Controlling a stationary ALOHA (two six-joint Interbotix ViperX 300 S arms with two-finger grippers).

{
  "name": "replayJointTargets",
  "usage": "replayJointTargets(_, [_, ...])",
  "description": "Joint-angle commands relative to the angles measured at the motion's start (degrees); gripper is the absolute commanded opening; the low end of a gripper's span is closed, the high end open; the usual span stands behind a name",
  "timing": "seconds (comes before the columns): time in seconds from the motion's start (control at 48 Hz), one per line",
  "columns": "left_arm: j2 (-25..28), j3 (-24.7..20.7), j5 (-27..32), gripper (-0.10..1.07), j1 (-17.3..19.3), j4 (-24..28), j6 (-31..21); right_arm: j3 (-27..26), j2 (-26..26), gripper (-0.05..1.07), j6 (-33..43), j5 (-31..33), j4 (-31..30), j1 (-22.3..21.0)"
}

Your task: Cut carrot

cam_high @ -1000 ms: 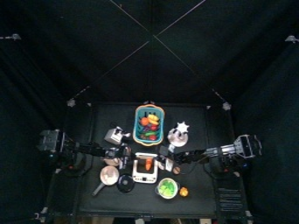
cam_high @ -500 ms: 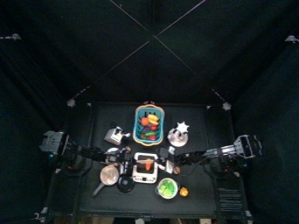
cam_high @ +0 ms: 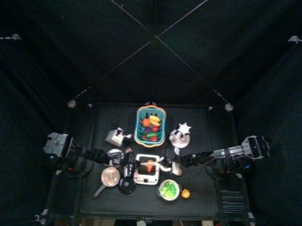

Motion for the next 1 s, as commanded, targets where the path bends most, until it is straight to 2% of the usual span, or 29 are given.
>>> replayJointTargets(0.0, [0.09, 1.05, 0.62, 0.29, -3.08, 0.09, 0.00, 0.18, -1.93, 0.41, 0.26, -1.49, 0.26, -3.96])
replayJointTargets(0.354, [0.18, 1.23, 0.79, 0.29, -3.08, -0.53, 0.09, 0.62, 1.49, 0.41, 0.26, -9.40, -0.97, -8.09])
replayJointTargets(0.604, [0.18, 1.32, 0.79, 0.29, -3.08, -0.53, 0.26, 2.11, 1.67, 0.41, 0.35, -13.01, -2.64, -10.20])
replayJointTargets(0.979, [0.18, 1.32, 0.79, 0.29, -2.55, -0.62, 0.44, 3.87, 3.43, 0.37, 0.97, -21.36, -8.17, -14.33])
